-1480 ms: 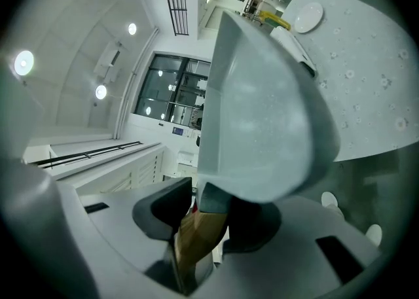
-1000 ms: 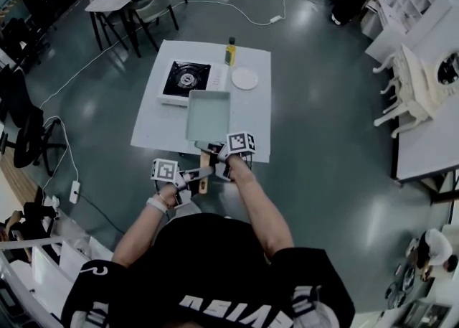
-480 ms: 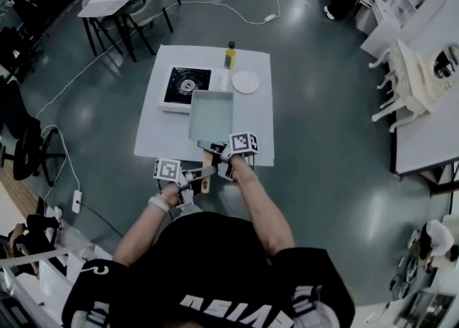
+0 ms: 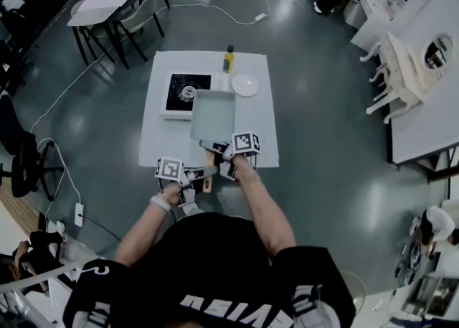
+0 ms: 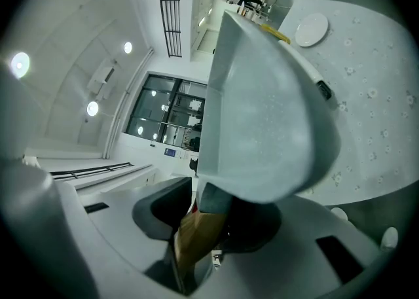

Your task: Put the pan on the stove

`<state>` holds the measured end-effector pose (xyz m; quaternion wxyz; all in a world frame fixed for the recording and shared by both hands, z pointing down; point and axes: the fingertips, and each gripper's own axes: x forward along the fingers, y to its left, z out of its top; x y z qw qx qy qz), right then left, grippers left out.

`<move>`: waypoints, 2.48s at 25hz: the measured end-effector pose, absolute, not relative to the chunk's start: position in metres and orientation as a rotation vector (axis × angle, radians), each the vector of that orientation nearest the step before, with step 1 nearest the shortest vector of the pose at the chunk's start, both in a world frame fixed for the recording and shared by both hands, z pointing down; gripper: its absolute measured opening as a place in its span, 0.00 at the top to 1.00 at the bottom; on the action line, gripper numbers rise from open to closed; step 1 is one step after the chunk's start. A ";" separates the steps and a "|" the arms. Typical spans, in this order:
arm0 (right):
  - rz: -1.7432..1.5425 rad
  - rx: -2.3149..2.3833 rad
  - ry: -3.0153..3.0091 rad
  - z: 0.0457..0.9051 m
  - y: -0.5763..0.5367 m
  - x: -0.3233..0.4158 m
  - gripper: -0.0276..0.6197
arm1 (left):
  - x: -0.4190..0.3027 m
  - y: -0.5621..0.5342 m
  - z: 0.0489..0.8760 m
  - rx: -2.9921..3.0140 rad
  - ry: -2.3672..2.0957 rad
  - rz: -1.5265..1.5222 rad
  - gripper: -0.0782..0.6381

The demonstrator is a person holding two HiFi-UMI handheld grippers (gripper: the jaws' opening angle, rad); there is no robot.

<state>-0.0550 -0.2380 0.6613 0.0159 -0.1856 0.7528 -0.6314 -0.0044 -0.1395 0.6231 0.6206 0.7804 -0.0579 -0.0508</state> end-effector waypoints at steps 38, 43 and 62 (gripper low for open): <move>-1.974 -0.499 2.404 0.652 -0.313 -0.010 0.74 | 0.045 -0.221 0.622 1.868 -0.230 -0.095 0.75; -1.950 -0.450 2.422 0.638 -0.327 -0.003 0.74 | 0.052 -0.238 0.614 1.913 -0.272 -0.094 0.75; -1.925 -0.418 2.466 0.629 -0.335 -0.006 0.74 | 0.053 -0.243 0.603 1.886 -0.297 -0.137 0.75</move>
